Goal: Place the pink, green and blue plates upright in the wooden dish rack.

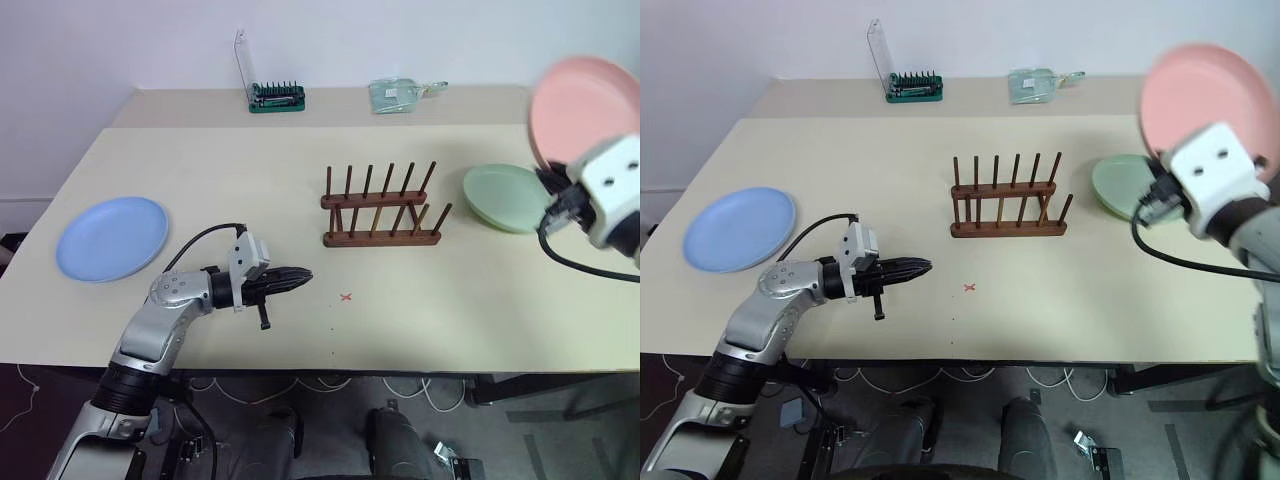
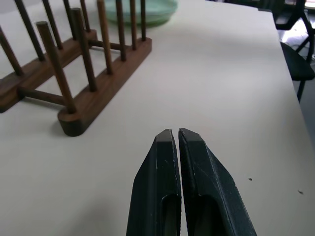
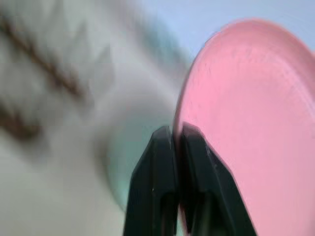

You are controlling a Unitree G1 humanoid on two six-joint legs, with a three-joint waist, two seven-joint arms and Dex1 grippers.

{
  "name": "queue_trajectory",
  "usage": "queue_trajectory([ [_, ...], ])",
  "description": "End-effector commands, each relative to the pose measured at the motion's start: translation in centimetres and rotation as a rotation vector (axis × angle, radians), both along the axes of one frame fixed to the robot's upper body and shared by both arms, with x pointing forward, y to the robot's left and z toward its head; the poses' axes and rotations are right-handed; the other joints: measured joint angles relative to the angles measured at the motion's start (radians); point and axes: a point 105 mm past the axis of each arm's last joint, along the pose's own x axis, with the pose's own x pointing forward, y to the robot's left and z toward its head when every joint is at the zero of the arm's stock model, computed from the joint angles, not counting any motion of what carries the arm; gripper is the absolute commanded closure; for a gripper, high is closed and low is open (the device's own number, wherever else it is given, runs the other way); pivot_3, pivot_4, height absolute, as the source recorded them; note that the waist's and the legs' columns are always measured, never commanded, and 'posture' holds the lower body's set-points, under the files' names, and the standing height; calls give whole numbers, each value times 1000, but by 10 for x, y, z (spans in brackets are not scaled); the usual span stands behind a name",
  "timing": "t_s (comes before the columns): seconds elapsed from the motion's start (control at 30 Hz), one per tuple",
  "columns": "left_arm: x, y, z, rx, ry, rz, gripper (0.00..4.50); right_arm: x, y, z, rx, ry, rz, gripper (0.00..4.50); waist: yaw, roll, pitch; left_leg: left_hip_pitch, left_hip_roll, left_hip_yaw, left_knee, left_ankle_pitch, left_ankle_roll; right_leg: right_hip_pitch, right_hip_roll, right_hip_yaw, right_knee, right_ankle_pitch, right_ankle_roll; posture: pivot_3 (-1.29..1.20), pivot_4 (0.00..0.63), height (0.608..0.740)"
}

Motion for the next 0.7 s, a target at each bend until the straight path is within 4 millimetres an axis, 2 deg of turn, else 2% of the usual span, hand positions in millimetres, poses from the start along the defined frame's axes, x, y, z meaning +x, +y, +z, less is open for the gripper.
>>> queue_trajectory([
  [0.03,0,1,9,-10,-49,12,4374,-11,36,15,144,28,244,4398,6,-1,1,0,-1,-1,0,0,0,0,0,0,0,0,0,0,150,740],
  [0.17,-2,0,14,-37,-53,21,4374,7,43,26,397,111,354,4398,13,-2,2,-3,-4,-2,3,0,0,0,-2,0,0,0,0,0,150,740],
  [0.3,-4,1,14,-37,-56,38,4374,28,33,23,578,208,362,4398,11,-2,2,-3,-4,-3,2,0,0,-1,-1,0,0,1,-1,0,150,740],
  [0.5,-7,-1,13,-47,-53,53,4374,39,27,28,766,267,383,4398,5,-1,2,-4,-5,-2,0,0,0,-6,0,0,3,2,-3,0,150,740],
  [0.7,-6,-3,15,-52,-52,51,4374,43,29,26,862,308,390,4398,3,-1,2,-4,-5,-2,0,0,-1,-6,0,0,3,2,-3,0,150,740],
])
